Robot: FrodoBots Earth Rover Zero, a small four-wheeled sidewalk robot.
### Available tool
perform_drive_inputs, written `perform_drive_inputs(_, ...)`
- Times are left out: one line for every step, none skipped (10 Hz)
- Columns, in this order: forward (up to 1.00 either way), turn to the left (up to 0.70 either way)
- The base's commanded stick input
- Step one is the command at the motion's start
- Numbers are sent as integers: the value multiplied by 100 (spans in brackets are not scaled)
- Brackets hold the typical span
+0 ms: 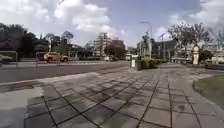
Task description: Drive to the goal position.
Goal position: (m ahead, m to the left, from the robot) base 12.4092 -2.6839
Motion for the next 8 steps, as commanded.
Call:
perform_drive_inputs(70,-35)
perform_drive_inputs(70,-35)
perform_drive_inputs(70,-35)
perform_drive_inputs(70,-35)
perform_drive_inputs(70,-35)
perform_drive_inputs(70,-35)
perform_drive_inputs(70,-35)
perform_drive_inputs(70,-35)
